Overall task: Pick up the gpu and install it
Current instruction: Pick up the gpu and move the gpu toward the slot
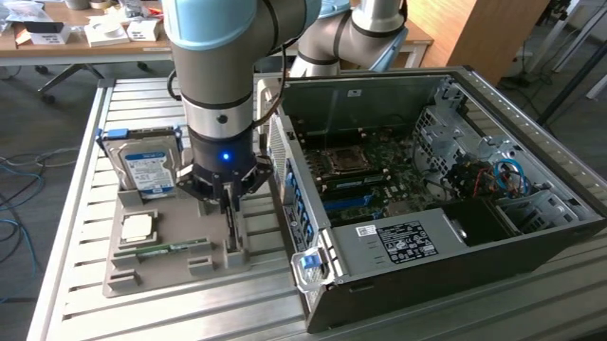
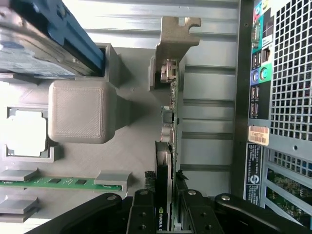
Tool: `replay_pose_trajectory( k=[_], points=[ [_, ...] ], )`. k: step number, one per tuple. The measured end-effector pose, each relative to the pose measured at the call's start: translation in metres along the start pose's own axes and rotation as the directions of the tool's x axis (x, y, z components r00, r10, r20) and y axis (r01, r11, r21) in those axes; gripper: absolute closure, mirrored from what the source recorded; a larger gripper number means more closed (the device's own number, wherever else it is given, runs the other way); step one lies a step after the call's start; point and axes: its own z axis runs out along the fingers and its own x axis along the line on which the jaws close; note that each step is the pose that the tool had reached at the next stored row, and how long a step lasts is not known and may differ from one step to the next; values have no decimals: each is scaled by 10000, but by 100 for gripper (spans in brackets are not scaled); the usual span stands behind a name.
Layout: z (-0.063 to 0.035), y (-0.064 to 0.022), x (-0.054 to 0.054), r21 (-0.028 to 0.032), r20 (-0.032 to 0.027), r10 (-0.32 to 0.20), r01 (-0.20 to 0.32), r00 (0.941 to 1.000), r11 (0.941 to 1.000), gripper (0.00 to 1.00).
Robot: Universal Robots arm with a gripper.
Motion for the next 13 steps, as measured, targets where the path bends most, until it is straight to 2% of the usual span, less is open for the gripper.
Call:
replay_pose_trajectory(
  k=[7, 13],
  points=[
    [-234, 9, 0, -3, -1, 0, 0, 10000, 10000, 74],
    [-486, 18, 1, -4, -1, 0, 0, 10000, 10000, 74]
  ],
)
